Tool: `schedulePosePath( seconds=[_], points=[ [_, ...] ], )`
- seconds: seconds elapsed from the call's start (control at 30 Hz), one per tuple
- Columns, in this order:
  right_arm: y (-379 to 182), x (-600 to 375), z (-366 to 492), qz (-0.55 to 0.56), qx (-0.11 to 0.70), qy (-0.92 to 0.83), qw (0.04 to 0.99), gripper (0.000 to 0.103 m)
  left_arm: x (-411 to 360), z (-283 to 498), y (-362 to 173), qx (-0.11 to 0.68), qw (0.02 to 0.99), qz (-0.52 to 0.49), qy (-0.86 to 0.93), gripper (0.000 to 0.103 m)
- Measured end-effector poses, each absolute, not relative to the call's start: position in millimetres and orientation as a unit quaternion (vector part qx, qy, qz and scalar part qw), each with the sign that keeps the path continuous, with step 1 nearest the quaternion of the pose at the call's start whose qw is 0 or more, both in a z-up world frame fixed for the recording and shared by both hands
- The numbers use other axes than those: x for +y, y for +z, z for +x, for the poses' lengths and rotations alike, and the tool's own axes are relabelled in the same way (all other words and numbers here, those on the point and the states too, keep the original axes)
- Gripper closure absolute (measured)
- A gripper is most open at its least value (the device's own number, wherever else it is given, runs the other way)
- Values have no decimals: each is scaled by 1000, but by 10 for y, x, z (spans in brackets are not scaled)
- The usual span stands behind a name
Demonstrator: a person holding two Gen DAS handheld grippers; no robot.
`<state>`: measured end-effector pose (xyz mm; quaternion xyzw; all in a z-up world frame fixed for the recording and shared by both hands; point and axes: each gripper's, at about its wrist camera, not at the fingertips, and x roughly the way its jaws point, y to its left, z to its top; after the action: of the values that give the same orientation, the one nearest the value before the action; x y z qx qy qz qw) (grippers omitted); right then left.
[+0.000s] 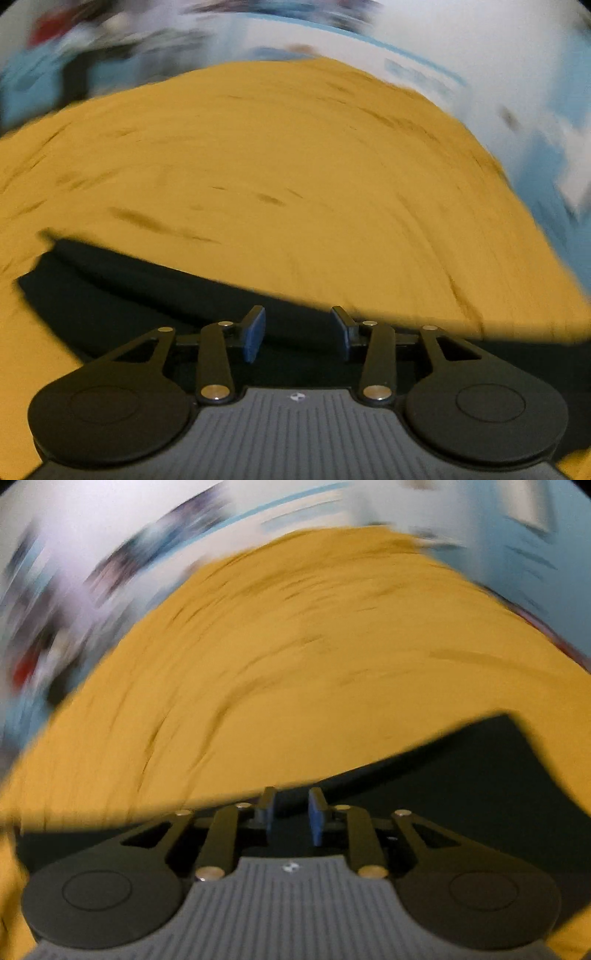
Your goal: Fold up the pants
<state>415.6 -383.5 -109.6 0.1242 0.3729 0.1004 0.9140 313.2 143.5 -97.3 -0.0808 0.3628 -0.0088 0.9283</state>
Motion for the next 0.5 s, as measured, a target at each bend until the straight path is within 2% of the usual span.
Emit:
schedulePosePath(
  seconds=[0.13, 0.27, 0.4, 0.5],
  points=[
    [-1309, -2803, 4182, -31, 405, 163, 899, 84, 848, 3004, -1206, 384, 922, -25, -41, 55],
    [-1545, -2198, 4394, -70, 448, 174, 874, 83, 708, 2904, -1363, 410, 911, -10, -46, 55],
    [-1529, -2077, 4916, -45, 454, 154, 876, 83, 669, 2863, -1385, 411, 910, 6, -45, 54],
    [-1228, -2269, 5308, 39, 380, 132, 915, 83, 766, 2903, -1398, 417, 907, 3, -55, 53]
  ],
)
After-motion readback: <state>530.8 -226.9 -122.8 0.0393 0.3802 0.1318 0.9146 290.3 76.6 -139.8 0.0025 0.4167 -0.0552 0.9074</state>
